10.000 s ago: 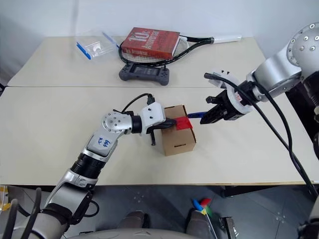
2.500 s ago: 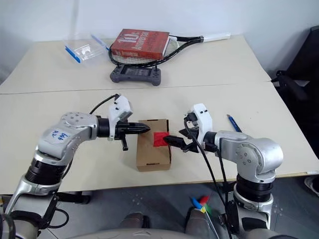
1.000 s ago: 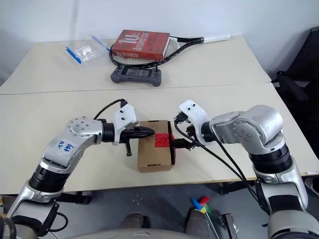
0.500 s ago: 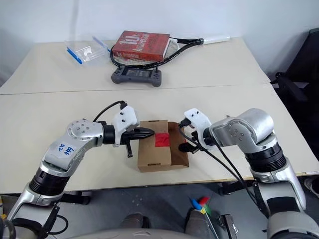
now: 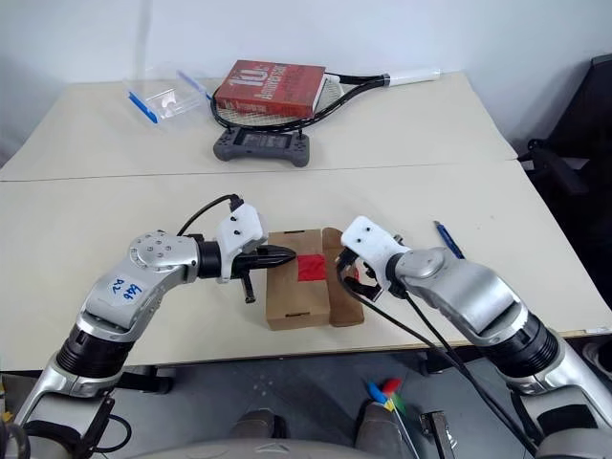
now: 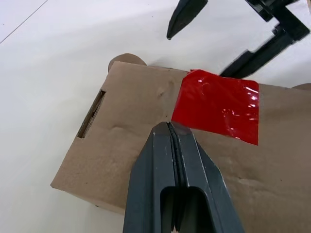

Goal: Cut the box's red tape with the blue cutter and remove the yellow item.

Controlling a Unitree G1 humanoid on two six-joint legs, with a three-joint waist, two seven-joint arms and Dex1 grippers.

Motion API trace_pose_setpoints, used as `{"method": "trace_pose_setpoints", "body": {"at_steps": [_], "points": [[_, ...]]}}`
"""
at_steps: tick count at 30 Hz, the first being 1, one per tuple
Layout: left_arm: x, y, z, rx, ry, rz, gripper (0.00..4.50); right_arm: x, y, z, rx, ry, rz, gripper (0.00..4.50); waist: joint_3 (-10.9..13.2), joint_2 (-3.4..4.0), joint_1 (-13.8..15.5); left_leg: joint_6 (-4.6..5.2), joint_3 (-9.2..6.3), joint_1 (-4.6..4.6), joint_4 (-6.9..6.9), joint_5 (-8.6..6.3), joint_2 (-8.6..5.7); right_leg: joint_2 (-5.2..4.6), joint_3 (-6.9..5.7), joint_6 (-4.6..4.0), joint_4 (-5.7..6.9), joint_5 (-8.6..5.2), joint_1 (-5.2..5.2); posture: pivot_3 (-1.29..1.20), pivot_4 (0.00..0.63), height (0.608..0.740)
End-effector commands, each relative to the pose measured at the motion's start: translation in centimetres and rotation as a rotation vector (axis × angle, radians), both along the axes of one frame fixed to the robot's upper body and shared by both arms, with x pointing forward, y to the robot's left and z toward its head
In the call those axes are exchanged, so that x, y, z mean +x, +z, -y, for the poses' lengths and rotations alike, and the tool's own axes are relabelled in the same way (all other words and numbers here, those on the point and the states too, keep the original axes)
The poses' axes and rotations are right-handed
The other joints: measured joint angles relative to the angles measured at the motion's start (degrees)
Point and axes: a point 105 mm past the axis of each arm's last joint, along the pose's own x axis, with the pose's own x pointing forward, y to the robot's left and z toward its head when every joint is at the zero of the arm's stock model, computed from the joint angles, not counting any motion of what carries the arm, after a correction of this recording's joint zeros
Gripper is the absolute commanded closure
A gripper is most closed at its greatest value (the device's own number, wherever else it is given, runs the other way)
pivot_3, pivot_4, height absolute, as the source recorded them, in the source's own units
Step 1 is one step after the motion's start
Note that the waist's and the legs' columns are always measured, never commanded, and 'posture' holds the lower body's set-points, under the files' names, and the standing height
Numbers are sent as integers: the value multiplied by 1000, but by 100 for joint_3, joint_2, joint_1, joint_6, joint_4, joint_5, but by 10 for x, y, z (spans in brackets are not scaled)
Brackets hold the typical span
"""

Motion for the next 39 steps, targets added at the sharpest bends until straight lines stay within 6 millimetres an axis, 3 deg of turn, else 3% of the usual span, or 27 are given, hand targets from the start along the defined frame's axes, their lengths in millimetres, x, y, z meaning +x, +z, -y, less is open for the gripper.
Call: {"method": "trace_pose_setpoints", "body": {"at_steps": [1,5,11,20,25,33,39], "points": [[-6,-24,-3,40,10,-98,4500,-3,7,37,214,-148,-207,57,0,0,17,1,0,0,-3,-1,0,0,-1,0,-1,0,0,0,150,740],[-8,-24,-2,37,8,-100,4500,-8,2,53,278,-206,-308,57,1,3,28,3,0,0,-16,-2,0,1,-2,-1,-11,0,-3,0,150,740],[-11,-24,0,36,-11,-100,4500,-19,4,22,647,-36,-559,57,1,6,17,3,4,5,-22,-2,0,2,-3,0,-22,0,2,0,150,740],[-12,-22,-1,36,-6,-99,4500,-25,-10,-13,604,59,-656,57,1,7,-21,2,6,4,-23,-2,0,2,-3,1,-23,1,1,0,150,740],[-11,-20,-1,35,-3,-96,4500,-27,-18,-22,575,74,-687,1182,0,7,-40,2,6,6,-24,-2,0,2,-3,1,-22,1,1,0,150,740],[-8,-19,0,31,-5,-91,4500,-30,-30,-27,515,79,-740,3920,1,7,-40,2,6,6,-24,-2,0,2,-3,1,-22,1,1,0,150,740],[-7,-19,1,22,-9,-85,4500,-23,-41,-38,467,56,-775,3920,-1,7,-55,1,6,7,-24,-2,0,2,-2,1,-21,1,2,0,150,740]]}}
